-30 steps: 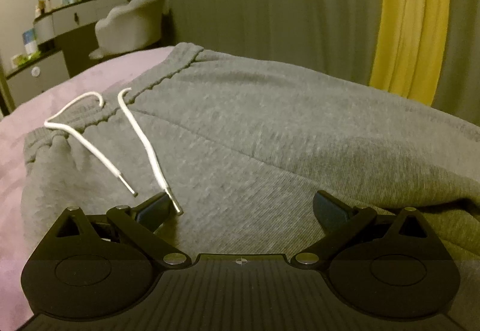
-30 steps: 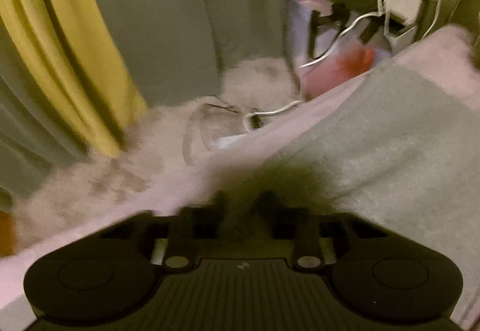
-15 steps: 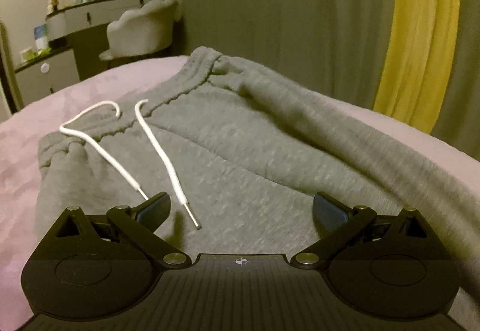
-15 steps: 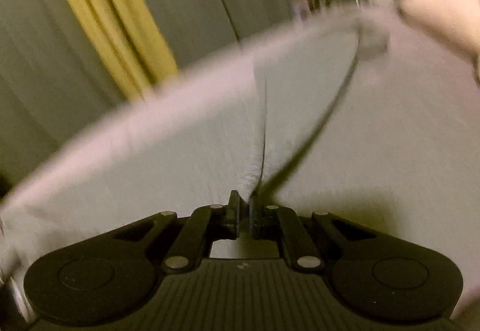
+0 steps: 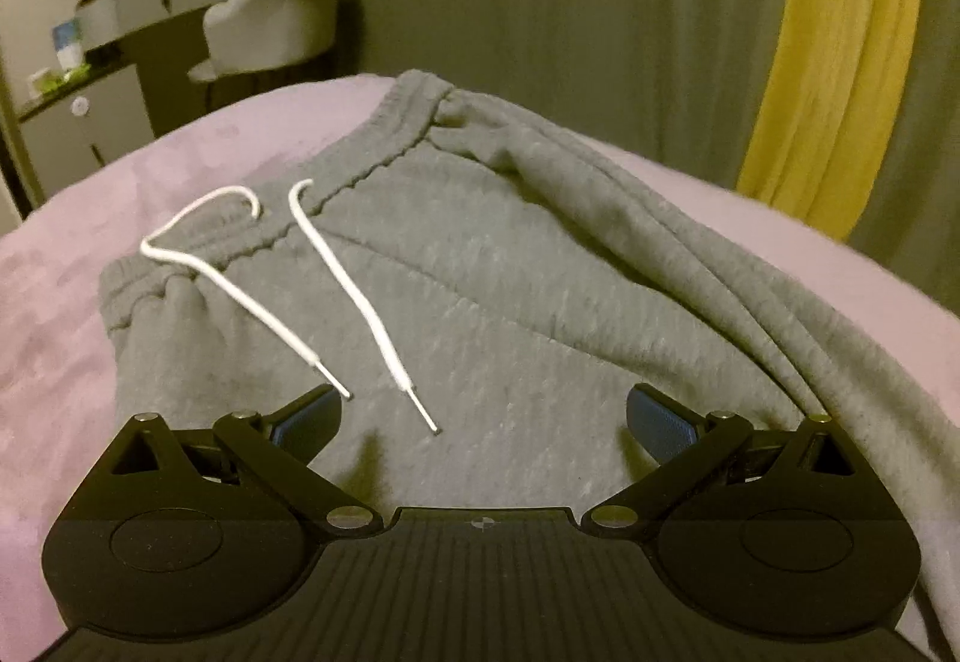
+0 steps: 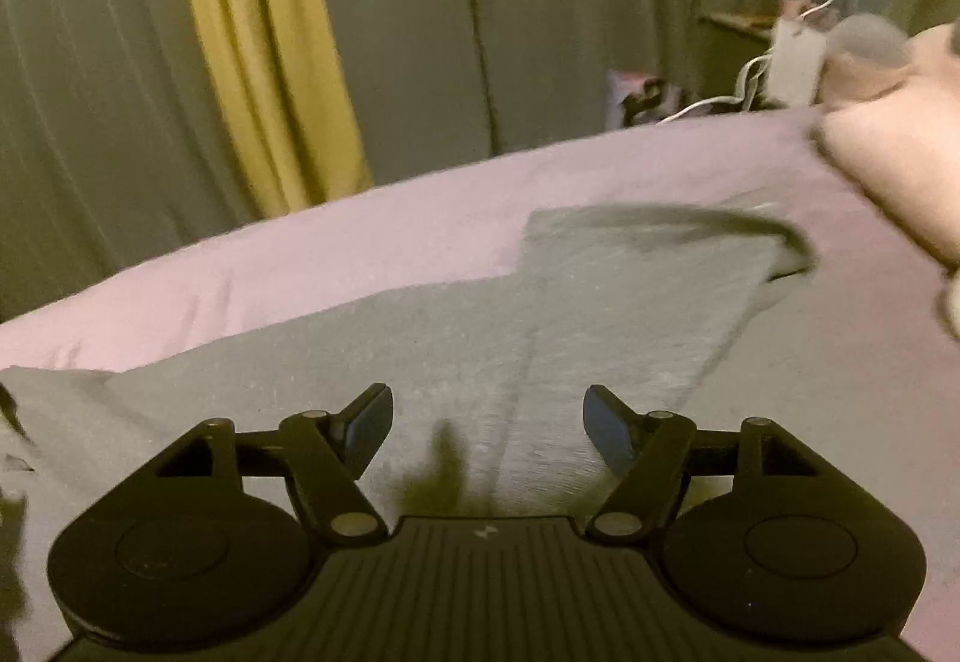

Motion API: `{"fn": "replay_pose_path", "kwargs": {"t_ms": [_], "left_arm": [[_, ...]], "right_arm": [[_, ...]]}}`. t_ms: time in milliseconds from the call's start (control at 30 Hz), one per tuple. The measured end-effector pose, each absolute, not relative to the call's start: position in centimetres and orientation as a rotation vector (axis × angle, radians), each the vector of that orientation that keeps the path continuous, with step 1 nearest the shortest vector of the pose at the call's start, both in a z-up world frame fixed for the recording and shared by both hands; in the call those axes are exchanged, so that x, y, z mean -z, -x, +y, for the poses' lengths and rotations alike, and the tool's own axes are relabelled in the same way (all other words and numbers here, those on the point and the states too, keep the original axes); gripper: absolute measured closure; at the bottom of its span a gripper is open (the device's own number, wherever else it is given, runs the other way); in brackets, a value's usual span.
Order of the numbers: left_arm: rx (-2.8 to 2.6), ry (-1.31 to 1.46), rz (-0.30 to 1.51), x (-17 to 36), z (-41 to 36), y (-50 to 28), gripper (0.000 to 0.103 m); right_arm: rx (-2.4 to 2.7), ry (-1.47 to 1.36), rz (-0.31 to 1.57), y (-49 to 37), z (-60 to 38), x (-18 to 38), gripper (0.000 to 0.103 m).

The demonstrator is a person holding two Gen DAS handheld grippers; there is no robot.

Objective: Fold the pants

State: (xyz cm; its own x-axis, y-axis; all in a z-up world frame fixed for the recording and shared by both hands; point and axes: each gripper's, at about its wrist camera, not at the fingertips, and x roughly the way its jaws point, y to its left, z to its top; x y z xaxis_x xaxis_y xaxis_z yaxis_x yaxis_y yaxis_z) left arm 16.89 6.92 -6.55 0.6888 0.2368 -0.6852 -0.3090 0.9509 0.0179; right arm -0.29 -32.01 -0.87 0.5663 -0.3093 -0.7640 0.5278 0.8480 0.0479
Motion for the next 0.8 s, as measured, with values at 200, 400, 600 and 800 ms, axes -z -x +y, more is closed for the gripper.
{"fn": "replay_pose_path", "kwargs": {"t_ms": [200,400,600,800], "left_arm": [[-0.190,-0.068,0.628,1.6,5.3,-20.0,0.000],[-0.256,0.120,0.891,2.5,7.9,-31.5,0.000],[-0.257,0.118,1.017,6.1,8.4,-35.0,0.047],[-0.192,0.268,1.007,6.2,10.5,-34.0,0.082]], "right_arm": [[0.570,-0.222,0.847,0.1,-31.3,5.8,0.032],[0.540,-0.191,0.804,1.5,-30.9,6.0,0.030],[0.559,-0.239,0.802,1.8,-32.4,5.4,0.047],[0.592,-0.501,0.740,4.2,-36.9,4.4,0.096]]}}
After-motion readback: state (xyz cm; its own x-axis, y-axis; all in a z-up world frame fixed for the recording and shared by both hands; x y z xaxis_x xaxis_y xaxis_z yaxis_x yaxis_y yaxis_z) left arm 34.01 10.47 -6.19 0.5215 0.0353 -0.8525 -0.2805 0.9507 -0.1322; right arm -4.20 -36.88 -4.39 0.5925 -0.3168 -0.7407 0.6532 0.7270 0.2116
